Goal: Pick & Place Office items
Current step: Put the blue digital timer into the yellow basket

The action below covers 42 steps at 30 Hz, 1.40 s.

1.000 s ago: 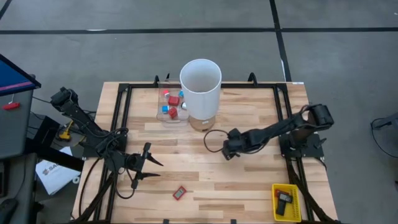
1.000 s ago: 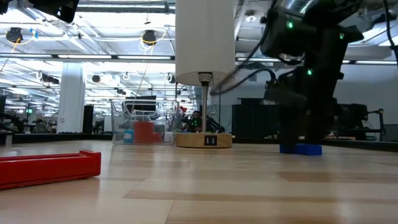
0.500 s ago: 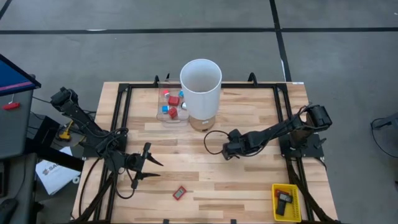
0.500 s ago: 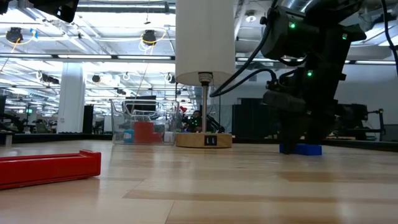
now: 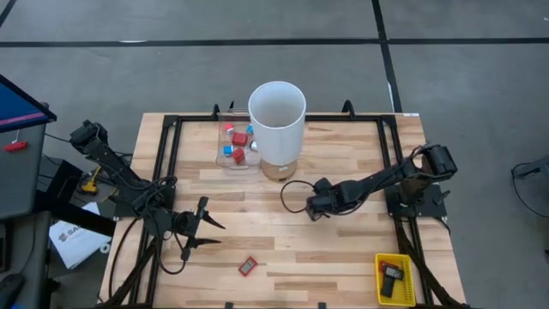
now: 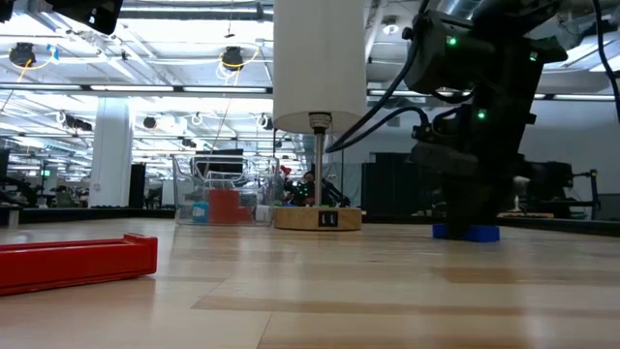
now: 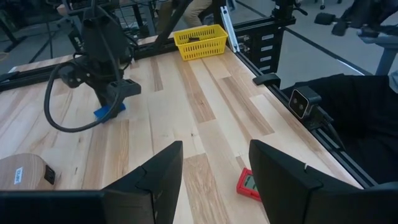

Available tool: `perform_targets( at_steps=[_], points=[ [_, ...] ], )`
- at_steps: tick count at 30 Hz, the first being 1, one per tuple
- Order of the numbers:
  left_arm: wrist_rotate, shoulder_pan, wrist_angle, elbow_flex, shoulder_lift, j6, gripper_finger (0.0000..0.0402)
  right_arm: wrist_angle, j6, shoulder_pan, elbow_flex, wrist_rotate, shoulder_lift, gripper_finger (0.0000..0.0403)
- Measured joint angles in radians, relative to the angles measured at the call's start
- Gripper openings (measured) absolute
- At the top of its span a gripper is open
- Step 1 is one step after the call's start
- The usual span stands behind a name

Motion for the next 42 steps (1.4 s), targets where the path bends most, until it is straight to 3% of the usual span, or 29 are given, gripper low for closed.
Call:
perform_targets(
  at_steps=[9,14,19,27,30,36,42],
  points=[
    [0.000,0.000,0.000,0.000,0.000,0.002,0.0182,0.112,-0.106,0.066,0.154,-0.013,-0.049,0.0145],
    [0.000,0.000,-0.002,0.000,0.000,0.001,0.0182,0.045,-0.089,0.176,0.275,-0.008,-0.053,0.0160],
    [0.000,0.000,-0.001,0.000,0.000,0.000,0.0182,-0.078,0.109,0.330,0.298,-0.009,-0.051,0.0145],
    [0.000,0.000,0.002,0.000,0.000,0.000,0.0182,-0.184,0.612,0.628,0.298,-0.076,-0.051,0.0173],
    [0.000,0.000,0.015,0.000,0.000,0.002,0.0182,-0.214,0.788,0.715,0.298,-0.124,-0.052,0.0166],
    [0.000,0.000,0.017,0.000,0.000,0.003,0.0182,-0.315,1.026,0.832,0.299,-0.181,-0.072,0.0144],
    [0.000,0.000,0.016,0.000,0.000,0.003,0.0182,-0.421,1.132,0.888,0.299,-0.251,-0.137,0.0186]
  ],
)
